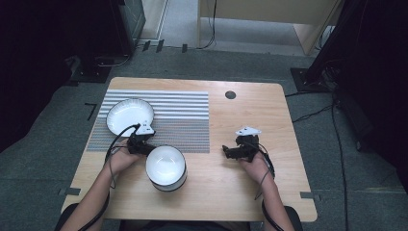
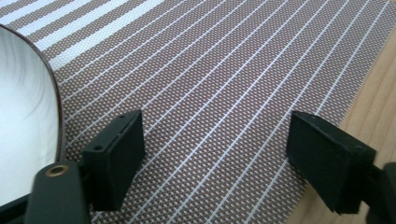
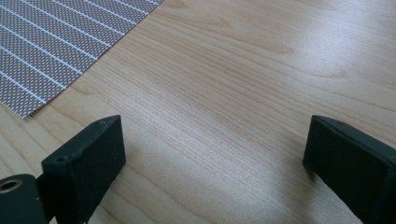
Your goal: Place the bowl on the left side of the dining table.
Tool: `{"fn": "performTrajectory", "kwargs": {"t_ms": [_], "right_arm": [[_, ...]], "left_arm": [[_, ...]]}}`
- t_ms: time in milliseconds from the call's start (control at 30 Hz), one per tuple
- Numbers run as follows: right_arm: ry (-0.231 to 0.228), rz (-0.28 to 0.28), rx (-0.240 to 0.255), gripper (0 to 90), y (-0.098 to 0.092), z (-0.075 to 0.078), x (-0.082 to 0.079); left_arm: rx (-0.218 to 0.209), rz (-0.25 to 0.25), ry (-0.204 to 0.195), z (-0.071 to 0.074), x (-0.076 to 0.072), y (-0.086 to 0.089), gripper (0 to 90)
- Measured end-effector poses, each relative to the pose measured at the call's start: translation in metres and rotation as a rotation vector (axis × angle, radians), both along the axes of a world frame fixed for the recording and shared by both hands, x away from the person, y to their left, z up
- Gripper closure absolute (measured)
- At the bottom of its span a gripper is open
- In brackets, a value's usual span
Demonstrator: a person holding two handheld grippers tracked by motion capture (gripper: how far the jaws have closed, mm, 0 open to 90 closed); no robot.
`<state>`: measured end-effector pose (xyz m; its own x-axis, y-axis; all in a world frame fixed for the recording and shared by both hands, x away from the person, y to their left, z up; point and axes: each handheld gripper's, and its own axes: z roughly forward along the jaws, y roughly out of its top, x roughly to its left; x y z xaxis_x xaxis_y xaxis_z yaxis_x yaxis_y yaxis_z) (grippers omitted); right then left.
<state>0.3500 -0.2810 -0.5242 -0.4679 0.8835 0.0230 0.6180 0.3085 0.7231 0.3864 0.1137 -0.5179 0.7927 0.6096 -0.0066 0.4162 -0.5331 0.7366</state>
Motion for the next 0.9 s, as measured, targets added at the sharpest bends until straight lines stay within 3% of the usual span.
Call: {"fn": "performTrajectory", "kwargs": {"t_ms": [300, 500, 900], "right_arm": [[0.0, 0.0, 0.0, 4.9, 0.0, 0.0, -0.0001], [0.0, -0.001, 0.0, 4.9, 0.0001, 0.0, -0.0003], [0.0, 0.0, 0.0, 4.9, 0.0001, 0.0, -0.0002]], "left_arm": [[-0.001, 0.01, 0.001, -0.0001, -0.0003, -0.0007, 18.1], [0.009, 0.065, 0.001, -0.0005, -0.002, -0.0044, 13.1], [0.004, 0.07, 0.003, -0.0006, -0.0012, -0.0042, 12.9]]}}
